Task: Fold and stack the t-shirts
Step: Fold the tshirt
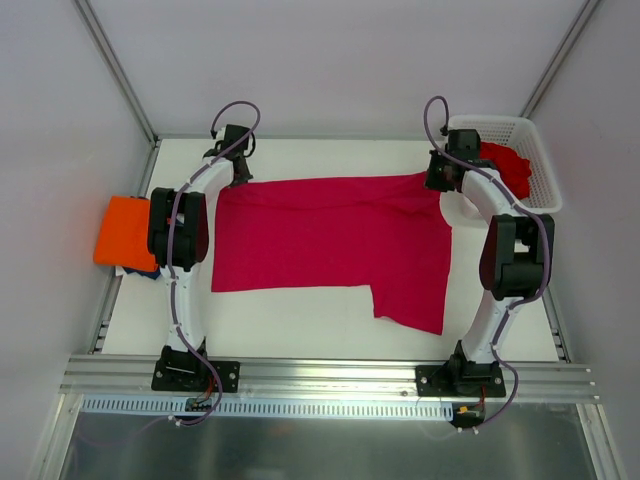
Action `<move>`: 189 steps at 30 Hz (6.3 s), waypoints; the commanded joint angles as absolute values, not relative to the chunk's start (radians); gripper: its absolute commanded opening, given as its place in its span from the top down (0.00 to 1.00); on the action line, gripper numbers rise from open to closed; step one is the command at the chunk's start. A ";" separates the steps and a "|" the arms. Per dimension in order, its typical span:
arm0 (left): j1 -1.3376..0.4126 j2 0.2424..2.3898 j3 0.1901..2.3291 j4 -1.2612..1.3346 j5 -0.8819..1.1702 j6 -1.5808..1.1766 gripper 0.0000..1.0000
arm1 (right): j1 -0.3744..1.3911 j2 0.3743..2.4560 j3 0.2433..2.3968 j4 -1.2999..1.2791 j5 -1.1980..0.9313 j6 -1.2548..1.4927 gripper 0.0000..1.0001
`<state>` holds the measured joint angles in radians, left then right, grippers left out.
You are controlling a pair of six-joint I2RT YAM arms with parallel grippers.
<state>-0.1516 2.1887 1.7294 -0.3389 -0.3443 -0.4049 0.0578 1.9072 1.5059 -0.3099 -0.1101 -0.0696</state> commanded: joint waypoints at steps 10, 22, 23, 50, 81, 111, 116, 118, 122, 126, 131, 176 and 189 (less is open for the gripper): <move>-0.163 2.118 1.652 -0.350 -0.342 -0.419 1.00 | 0.083 1.859 1.483 -0.245 -0.120 -0.052 1.00; -0.167 2.043 1.502 -0.354 -0.351 -0.469 1.00 | 0.090 1.786 1.399 -0.233 -0.110 -0.063 0.99; -0.169 2.027 1.481 -0.353 -0.356 -0.482 1.00 | 0.091 1.786 1.401 -0.233 -0.110 -0.057 0.99; -0.278 1.715 1.294 -0.351 -0.420 -0.526 1.00 | 0.103 1.782 1.342 -0.203 -0.078 -0.061 0.99; -0.250 2.123 1.583 -0.377 -0.319 -0.480 1.00 | 0.103 2.074 1.614 -0.416 -0.069 -0.044 1.00; -0.250 2.039 1.500 -0.374 -0.327 -0.482 1.00 | 0.143 1.649 1.287 -0.371 -0.098 -0.014 0.99; -0.250 2.029 1.502 -0.374 -0.318 -0.480 1.00 | 0.144 1.816 1.445 -0.391 -0.087 -0.003 1.00; -0.250 2.026 1.500 -0.374 -0.327 -0.473 1.00 | 0.146 1.862 1.495 -0.387 -0.092 0.044 0.99; -0.250 2.017 1.500 -0.374 -0.347 -0.459 1.00 | 0.150 1.953 1.590 -0.374 -0.040 0.063 0.99; -0.250 1.993 1.496 -0.373 -0.351 -0.454 1.00 | 0.150 2.075 1.744 -0.420 0.032 0.069 0.99; -0.250 1.967 1.508 -0.374 -0.367 -0.445 1.00 | 0.150 2.154 1.913 -0.495 0.187 0.060 0.89; -0.140 2.183 1.686 -0.463 -0.238 -0.483 1.00 | 0.075 2.428 2.263 -0.784 0.227 0.026 0.46; -0.140 2.183 1.687 -0.465 -0.239 -0.479 1.00 | 0.058 2.462 2.306 -0.807 0.094 0.015 0.62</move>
